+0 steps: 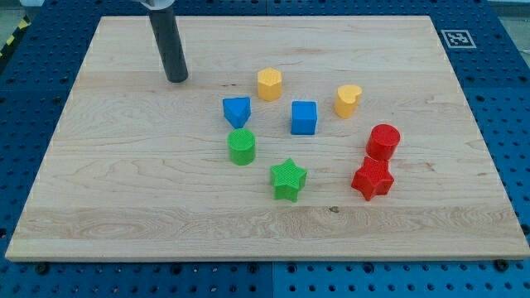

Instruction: Slightly push the triangle downwards

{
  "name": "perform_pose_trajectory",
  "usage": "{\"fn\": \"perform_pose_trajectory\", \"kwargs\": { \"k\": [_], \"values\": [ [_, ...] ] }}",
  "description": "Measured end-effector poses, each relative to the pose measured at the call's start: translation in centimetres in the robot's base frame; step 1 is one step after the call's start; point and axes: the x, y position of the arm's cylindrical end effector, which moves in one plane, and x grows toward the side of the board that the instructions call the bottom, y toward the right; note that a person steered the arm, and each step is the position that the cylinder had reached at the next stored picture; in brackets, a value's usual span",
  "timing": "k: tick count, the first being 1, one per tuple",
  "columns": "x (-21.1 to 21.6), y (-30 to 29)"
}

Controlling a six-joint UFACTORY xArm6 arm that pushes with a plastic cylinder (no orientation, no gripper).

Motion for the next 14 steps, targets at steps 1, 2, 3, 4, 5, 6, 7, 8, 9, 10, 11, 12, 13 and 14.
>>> {"fn": "perform_pose_trajectory", "kwargs": {
  "k": [1,2,3,4,5,6,7,8,9,10,11,12,13,14],
  "values": [
    [0.0,0.0],
    [0.0,0.0],
    [0.0,0.0],
    [0.0,0.4],
    [0.0,0.5],
    [0.0,0.5],
    [1.6,2.8],
    [4.4,5.3],
    [6.0,7.0],
    [6.1,7.0],
    [5.8,7.0],
    [4.7,7.0],
    [4.6,7.1],
    [4.5,7.1]
  ]
}}
